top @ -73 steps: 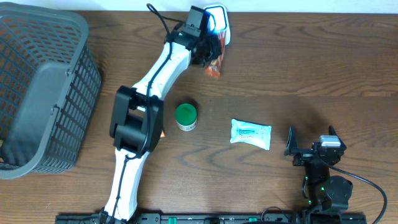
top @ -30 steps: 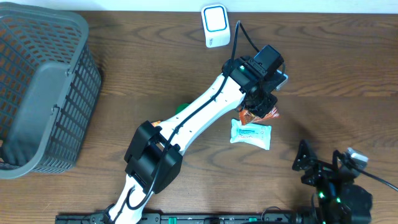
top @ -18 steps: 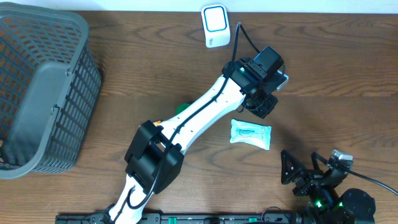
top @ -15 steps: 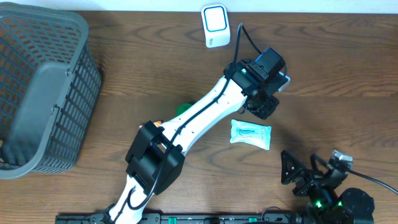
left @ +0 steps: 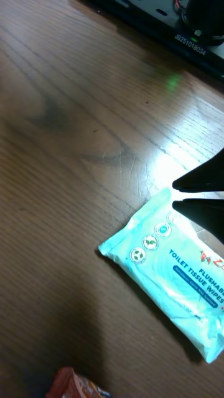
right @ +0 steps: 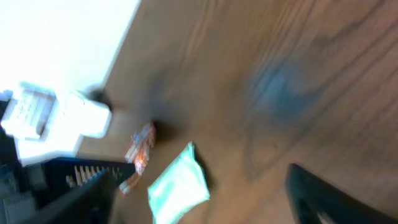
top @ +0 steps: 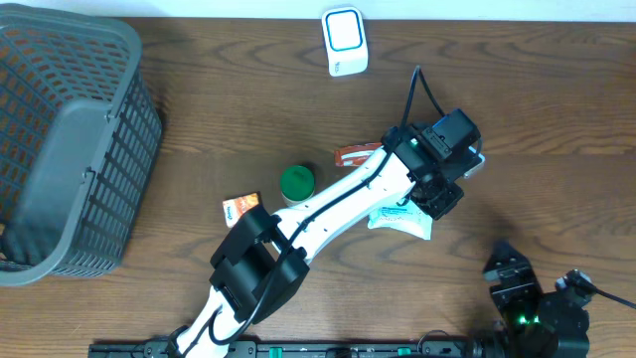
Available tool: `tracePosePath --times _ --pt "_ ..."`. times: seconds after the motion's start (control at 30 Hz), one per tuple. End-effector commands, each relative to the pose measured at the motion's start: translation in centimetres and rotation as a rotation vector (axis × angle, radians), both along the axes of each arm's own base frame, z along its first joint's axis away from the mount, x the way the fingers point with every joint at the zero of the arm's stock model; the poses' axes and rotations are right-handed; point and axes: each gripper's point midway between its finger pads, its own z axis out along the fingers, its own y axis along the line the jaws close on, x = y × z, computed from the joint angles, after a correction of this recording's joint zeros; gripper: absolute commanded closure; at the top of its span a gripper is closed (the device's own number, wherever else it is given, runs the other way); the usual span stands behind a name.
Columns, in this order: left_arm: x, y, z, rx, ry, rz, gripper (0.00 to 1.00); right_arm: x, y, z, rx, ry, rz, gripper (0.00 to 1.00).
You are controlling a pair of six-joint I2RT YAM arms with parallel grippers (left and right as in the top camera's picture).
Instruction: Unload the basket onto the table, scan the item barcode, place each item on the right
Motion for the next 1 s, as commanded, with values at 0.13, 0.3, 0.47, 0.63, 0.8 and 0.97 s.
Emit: tracePosePath --times 0.13,0.3,0.47,0.63,0.8,0.97 --pt "2.9 2.1 -0.9 0.046 -0.044 0.038 0.93 0.3 -0.6 0.6 0.155 -0.065 -0.131 0.04" --pt "6.2 4.6 -1.1 0.078 -0.079 0.119 0.93 0.6 0.7 -0.3 0.188 -0.037 -0.062 0.01" --pt "8.6 7.0 -1.1 0.073 -0.053 0.186 0.92 0.6 -0.1 -2.0 0.113 0.011 -0.075 0.01" --pt "10.9 9.4 -0.8 0.072 -0.055 0.253 0.93 2.1 0.9 -0.5 0.058 -0.049 0.037 0.01" --pt "14.0 12.2 2.3 0.020 -0.109 0.338 0.25 5.5 3.0 1.1 0.059 -0.077 0.191 0.01" --pt "15.6 15.5 8.6 -0.063 -0.209 0.414 0.05 10.6 5.1 -0.6 0.145 0.000 0.315 0.01"
